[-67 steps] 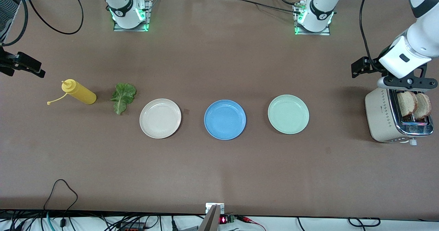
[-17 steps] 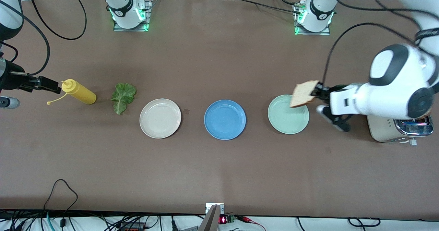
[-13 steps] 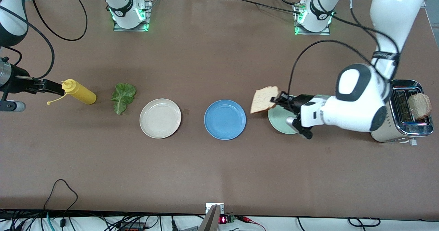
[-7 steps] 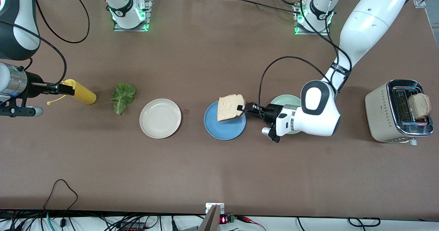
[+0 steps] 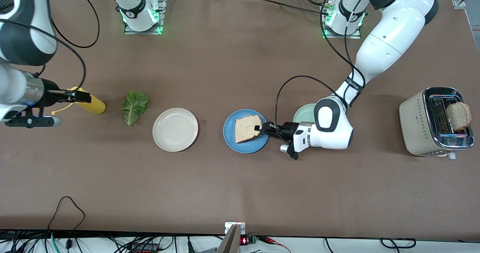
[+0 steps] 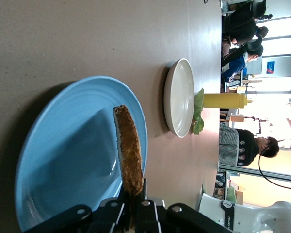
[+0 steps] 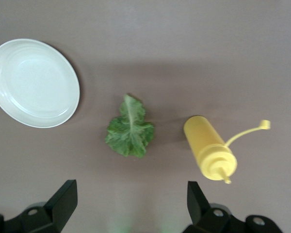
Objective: Make sandwich in blue plate with both arms
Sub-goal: 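Carry the bread slice with the left gripper onto the blue plate, then return the left gripper to the toaster while the right gripper grasps lettuce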
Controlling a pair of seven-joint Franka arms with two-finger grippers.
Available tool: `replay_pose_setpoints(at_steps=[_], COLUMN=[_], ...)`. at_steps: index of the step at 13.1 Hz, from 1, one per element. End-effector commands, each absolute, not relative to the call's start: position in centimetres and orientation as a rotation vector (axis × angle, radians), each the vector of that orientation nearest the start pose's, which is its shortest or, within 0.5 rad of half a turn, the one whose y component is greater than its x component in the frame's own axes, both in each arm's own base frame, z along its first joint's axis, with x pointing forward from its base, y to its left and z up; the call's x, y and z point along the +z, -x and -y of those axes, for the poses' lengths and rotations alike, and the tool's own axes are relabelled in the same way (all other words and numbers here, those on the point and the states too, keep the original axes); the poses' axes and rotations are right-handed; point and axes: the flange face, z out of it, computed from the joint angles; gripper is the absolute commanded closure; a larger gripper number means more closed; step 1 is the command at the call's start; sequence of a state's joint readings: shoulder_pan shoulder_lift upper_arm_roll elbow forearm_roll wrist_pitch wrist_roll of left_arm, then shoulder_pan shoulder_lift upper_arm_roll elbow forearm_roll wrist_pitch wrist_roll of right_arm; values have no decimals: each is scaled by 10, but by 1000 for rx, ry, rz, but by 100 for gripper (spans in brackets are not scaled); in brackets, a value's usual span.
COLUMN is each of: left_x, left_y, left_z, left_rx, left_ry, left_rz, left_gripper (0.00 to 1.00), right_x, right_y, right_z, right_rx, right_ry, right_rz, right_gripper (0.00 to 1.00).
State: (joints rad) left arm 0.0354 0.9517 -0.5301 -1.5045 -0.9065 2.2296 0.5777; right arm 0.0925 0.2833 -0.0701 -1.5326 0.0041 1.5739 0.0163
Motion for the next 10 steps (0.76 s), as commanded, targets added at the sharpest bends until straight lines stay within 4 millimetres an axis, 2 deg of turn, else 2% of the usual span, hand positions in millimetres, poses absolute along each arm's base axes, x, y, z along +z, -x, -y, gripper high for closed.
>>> replay_pose_setpoints(at_steps=[1,2,3,4,6,7,9,10], left_x=[165,170,181,198,219,228,260,275], left_y=[-644,-644,-650,-654,-661,-662,-659,-658], left_z=[302,303,294,289,265,254,240,234], left_rx=[-99,-94,-75,-51,-55,-80,-153,-181], left_ry=[-2026,-2028,-2045,-2092,-2183,-2215,-2322,-2391], left_rz=[237,249,265,344,529,581,698,748], left_gripper=[62,1,0,0,0,0,0,0], right_x=[436,420,389,369,327,309,275,265], right_y=[-606,-602,-594,-586,-568,-558,-537,-531], right_z=[-35,-36,-36,-37,-35,-37,-49,-49], right_rx=[323,284,223,192,126,104,62,45], right_ry=[3150,3152,3154,3153,3154,3155,3155,3154], right_rz=[-26,-26,-26,-23,-65,-85,-90,-97], right_gripper=[0,0,0,0,0,0,0,0])
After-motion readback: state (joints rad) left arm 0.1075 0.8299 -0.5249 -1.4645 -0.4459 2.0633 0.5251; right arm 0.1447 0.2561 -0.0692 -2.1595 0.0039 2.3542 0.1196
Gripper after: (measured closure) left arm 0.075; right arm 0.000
